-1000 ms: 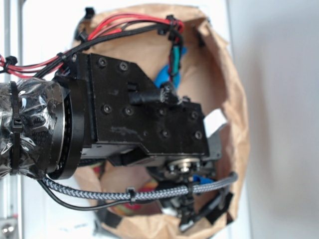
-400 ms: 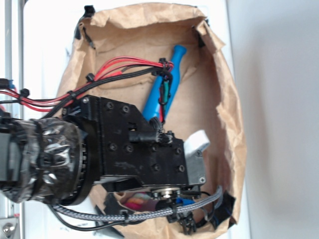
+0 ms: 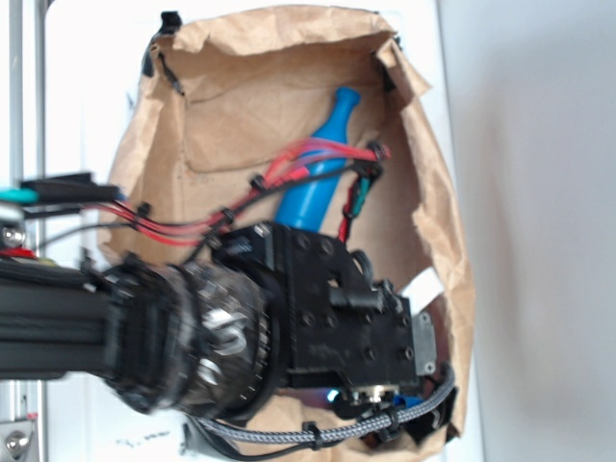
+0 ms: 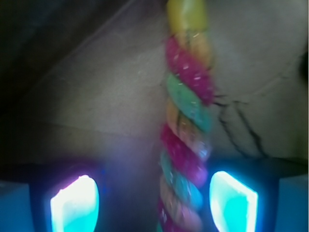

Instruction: Grab the multicolored rope.

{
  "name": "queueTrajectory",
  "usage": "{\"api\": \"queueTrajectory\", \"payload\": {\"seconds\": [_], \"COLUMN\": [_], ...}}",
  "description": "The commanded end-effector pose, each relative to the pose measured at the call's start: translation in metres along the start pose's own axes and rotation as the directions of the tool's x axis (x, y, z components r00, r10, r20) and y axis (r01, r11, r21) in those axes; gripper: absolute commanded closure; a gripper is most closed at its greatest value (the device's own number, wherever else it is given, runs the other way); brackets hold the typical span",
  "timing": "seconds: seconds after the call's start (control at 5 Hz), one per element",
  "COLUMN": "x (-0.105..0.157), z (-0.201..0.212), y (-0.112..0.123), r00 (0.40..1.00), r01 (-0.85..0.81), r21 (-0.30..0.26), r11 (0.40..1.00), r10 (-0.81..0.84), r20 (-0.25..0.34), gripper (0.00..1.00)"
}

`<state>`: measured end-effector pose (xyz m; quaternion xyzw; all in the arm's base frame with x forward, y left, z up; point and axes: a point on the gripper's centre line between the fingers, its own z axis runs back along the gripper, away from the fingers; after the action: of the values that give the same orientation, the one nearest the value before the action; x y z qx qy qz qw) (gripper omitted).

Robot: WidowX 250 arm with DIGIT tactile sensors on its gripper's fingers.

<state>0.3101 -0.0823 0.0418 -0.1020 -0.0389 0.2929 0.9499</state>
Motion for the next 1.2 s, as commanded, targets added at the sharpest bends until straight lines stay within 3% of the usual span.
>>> {"api": "queueTrajectory", "payload": {"seconds": [0.0, 0.2, 1.0], "x": [0.010, 0.008, 0.007], "z": [-0.003, 0.005, 0.021], "y": [-0.016, -0.012, -0.009], "r00": [0.993, 0.990, 0.984], "r01": [0.027, 0.039, 0.016], "r21": [-0.006, -0.033, -0.082], "r11": [1.000, 0.999, 0.997], "r10": [-0.026, -0.034, -0.001], "r20": [0.115, 0.134, 0.179], "gripper": [0.00, 1.00, 1.00]}}
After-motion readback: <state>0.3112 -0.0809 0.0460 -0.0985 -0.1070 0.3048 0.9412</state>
